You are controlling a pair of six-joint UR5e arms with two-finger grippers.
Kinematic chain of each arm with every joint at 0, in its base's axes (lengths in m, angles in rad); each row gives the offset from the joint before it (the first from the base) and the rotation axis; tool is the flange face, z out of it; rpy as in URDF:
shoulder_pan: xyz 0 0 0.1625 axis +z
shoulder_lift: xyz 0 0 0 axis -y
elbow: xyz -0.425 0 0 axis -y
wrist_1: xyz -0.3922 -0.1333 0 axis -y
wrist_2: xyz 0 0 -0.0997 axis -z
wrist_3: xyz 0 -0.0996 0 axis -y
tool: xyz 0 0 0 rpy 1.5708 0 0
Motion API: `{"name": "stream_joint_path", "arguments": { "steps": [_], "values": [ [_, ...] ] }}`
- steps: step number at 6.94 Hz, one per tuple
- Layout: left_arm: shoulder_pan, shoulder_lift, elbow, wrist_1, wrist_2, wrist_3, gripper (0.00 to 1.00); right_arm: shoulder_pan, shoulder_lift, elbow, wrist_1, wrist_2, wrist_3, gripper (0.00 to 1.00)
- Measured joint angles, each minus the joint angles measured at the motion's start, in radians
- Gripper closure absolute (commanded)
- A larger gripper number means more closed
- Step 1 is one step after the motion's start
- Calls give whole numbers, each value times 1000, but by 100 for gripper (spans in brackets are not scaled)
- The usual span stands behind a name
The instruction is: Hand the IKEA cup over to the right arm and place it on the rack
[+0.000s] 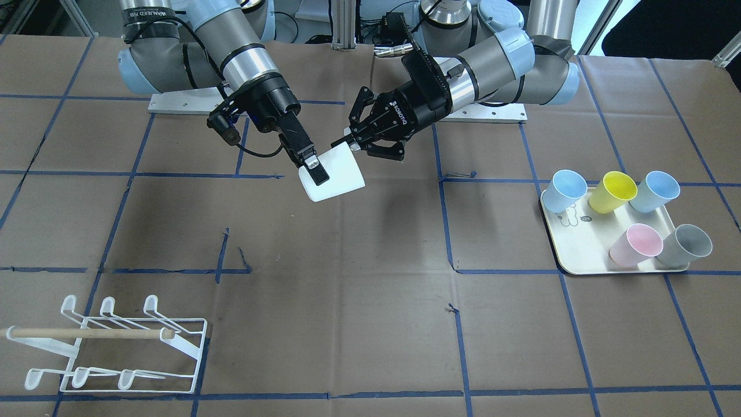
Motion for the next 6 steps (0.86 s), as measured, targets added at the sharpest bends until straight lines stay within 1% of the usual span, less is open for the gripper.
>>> {"name": "stream_joint_path", "arguments": {
  "steps": [1,2,3,4,5,6],
  "values": [
    [0,0,2,0,0,0,82,0,0,-1,1,0,0,47],
    [0,2,4,0,1,1,57,1,0,-2,0,0,0,52],
    [0,1,7,2,9,1,12,1,0,-3,1,0,0,56],
    [0,-1,9,2,39,-2,0,1,0,-3,1,0,0,62],
    [1,-3,14,3,74,-14,0,1,0,-3,2,0,0,68],
    [3,-5,28,3,90,-40,0,1,-1,-3,3,-1,0,71]
  ]
}}
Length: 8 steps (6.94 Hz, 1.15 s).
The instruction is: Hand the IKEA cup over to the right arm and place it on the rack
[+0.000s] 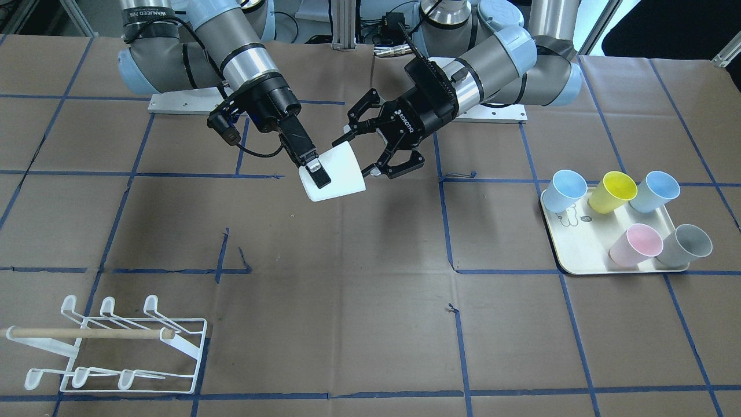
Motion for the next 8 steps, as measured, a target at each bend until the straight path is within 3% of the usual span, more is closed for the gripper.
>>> {"name": "stream_joint_path", "arguments": {
  "steps": [2,5,6,8],
  "values": [
    [18,7,12,-1,10,-31,0,-1,1,-1,0,0,-1,73],
    [160,49,-39,18,12,-35,0,-31,10,-56,0,-41,-21,82],
    [195,69,-47,-18,51,-36,0,-54,24,-82,-3,-71,-59,85],
    [210,92,-10,-177,282,-62,0,-120,80,-160,-9,-89,-296,86]
  ]
}}
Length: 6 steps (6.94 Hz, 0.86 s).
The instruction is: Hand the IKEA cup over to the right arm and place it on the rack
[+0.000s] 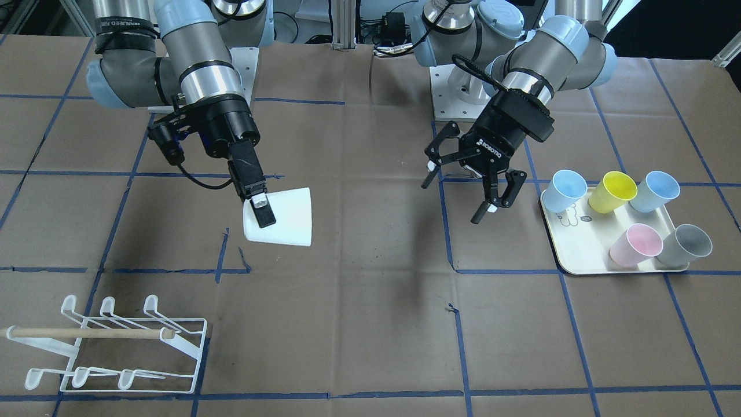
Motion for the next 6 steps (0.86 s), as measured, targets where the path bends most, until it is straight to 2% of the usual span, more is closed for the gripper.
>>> {"name": "stream_joint_path", "arguments": {
  "steps": [2,4,5,6],
  "values": [
    [-41,21,133,-332,273,-69,0,-81,58,-85,-3,-2,-310,86],
    [-148,25,365,-873,570,-138,0,-144,122,-156,-2,-11,-610,87],
    [-182,24,502,-1183,649,-168,0,-154,151,-191,0,-38,-744,87],
    [-195,28,616,-1441,683,-179,0,-157,181,-228,1,-86,-886,87]
  ]
}}
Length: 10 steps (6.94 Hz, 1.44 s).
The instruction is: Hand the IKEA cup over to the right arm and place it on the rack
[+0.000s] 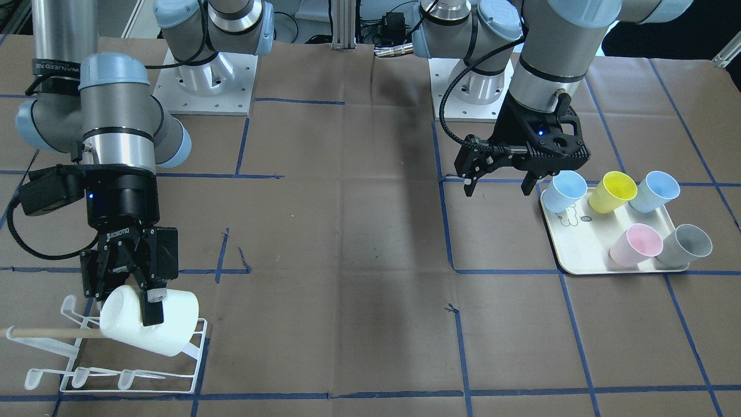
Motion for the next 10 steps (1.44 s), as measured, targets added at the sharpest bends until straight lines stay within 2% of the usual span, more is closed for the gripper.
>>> {"name": "stream_joint_path", "arguments": {
  "steps": [1,2,4,9,10],
  "values": [
    [-3,9,69,-166,13,2,0,-5,32,-31,2,-54,-153,87],
    [-1,16,91,-230,16,11,0,-18,61,-52,3,-96,-264,87],
    [32,20,84,-251,12,68,0,-39,112,-82,5,-130,-354,87],
    [208,33,7,-252,14,253,0,-39,184,-85,-5,-137,-368,87],
    [280,46,-30,-244,14,332,1,-38,193,-74,-6,-136,-368,75]
  ]
}}
